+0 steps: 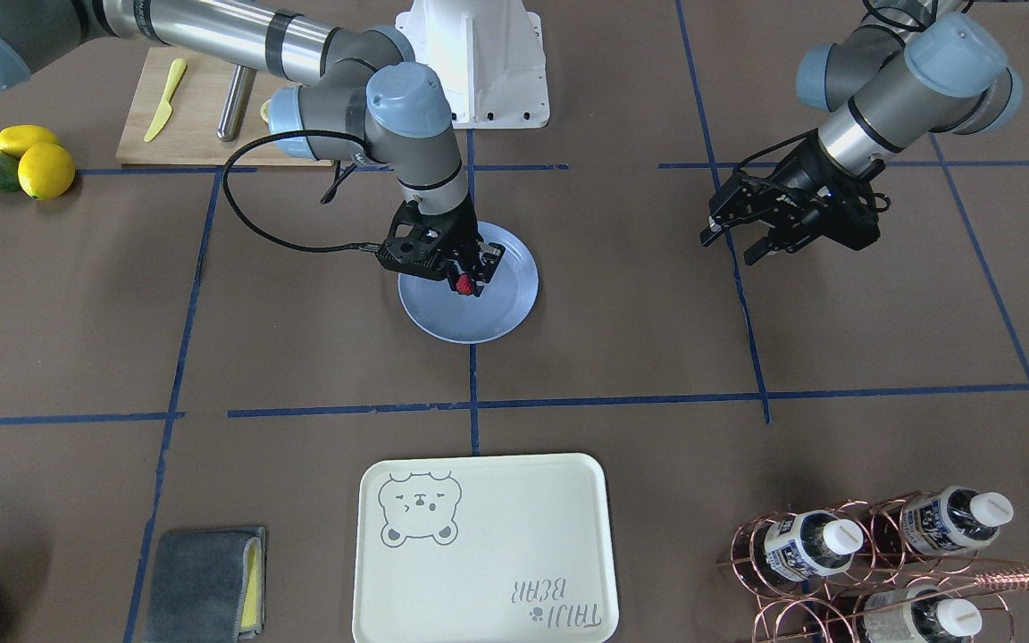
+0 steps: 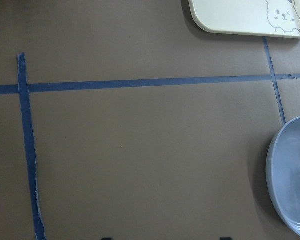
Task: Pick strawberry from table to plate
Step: 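Lower the strawberry onto the plate and open the right gripper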
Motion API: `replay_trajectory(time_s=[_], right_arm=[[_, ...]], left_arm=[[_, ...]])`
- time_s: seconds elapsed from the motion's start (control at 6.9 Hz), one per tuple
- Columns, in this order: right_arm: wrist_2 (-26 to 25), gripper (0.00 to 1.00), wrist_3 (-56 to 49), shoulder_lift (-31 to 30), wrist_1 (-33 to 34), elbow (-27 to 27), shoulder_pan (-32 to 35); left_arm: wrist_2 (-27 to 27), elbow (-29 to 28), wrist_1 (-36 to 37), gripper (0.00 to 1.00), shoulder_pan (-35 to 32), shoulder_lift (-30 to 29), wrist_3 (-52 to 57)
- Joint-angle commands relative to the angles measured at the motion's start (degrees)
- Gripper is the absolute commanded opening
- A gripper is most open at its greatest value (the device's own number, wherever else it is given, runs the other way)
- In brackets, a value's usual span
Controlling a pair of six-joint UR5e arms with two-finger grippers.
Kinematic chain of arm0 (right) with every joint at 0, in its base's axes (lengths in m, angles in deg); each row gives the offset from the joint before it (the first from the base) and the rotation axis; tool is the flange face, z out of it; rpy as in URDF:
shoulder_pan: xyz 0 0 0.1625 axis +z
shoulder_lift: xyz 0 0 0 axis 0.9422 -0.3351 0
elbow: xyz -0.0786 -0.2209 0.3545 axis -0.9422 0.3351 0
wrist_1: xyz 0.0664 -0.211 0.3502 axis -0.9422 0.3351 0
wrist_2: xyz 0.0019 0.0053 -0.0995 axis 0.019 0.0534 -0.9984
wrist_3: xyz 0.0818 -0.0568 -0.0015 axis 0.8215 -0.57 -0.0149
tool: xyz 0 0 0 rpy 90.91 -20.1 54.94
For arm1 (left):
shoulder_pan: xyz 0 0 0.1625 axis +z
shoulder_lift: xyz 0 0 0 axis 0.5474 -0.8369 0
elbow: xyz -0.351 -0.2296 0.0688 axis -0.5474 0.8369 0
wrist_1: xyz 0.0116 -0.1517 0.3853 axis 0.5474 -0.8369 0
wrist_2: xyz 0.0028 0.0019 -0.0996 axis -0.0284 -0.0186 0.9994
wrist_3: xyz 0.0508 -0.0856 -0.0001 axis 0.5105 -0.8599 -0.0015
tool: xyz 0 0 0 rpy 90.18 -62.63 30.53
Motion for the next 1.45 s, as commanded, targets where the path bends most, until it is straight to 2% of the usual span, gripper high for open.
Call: replay_trajectory(time_s=[0.0,0.43,0.58,0.72,0.87,1.01,1.3], right_arm=[[0.0,0.0,-0.3,0.0,-0.1,0.5,-0.2],[0.0,0.01,-0.5,0.0,0.0,1.0,-0.3],[0.1,0.06,-0.4,0.0,0.0,1.0,-0.3],[0.1,0.31,-0.4,0.1,0.0,1.0,-0.3],[0.0,0.9,-0.4,0.1,0.0,1.0,-0.3],[0.0,1.0,0.0,0.6,0.0,1.0,-0.3],[0.1,1.0,-0.4,1.3,-0.1,0.8,-0.2]], left_arm=[[-0.1,-0.1,-0.1,0.78,0.1,-0.1,-0.1],[-0.2,0.1,-0.1,0.79,0.0,0.2,-0.1],[-0.1,0.2,-0.1,0.79,0.0,0.4,0.0],[-0.1,0.2,-0.1,0.79,0.0,0.4,-0.1],[-0.1,0.2,-0.1,0.79,-0.1,0.5,-0.1],[-0.2,0.2,-0.1,0.8,0.0,0.5,-0.1],[-0.2,0.1,-0.1,0.79,0.0,0.5,0.0]])
